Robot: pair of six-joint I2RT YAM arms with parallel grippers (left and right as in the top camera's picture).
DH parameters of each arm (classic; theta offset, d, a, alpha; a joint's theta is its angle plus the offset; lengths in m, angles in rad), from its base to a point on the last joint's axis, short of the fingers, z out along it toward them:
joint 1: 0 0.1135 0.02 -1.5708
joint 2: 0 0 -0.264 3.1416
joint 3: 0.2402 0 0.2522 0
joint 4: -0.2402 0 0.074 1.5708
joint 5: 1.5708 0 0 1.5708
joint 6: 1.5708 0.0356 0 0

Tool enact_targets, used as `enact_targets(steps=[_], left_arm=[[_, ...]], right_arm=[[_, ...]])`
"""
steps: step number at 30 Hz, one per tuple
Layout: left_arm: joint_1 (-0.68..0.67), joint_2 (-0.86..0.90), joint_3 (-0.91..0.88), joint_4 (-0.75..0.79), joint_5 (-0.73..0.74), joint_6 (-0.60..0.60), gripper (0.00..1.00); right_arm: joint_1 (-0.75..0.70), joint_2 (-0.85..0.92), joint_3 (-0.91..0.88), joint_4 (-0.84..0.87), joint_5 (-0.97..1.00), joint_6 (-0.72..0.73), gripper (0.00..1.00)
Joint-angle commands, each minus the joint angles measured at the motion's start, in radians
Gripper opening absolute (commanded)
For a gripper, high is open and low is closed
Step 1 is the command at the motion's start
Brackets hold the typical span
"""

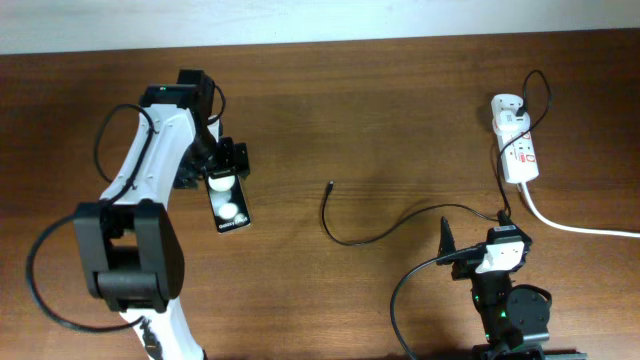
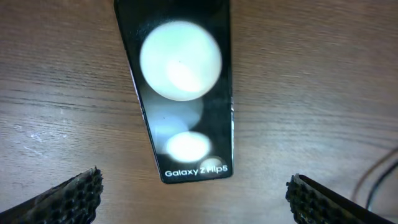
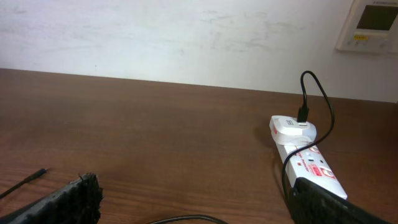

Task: Plug charger to phone and switch on socket
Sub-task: 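Move the left gripper forward over the black phone and lower onto it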

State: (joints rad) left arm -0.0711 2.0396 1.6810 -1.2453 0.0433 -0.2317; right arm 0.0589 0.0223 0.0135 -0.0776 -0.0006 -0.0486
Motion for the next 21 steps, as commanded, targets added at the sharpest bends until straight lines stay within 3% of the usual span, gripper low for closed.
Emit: enact_targets(steps=[1,21], left_arm=[[-0.006,0.045,0.014,0.010,-0.038,-0.071,0.99],[-0.023,0.165,-0.028,0.097,-0.044,-0.074,0.99]], right_arm=[[0.007,-0.007,-0.008,-0.002,-0.006,0.004,0.99],[0.007,-0.007,-0.008,-0.002,-0.006,0.004,0.99]])
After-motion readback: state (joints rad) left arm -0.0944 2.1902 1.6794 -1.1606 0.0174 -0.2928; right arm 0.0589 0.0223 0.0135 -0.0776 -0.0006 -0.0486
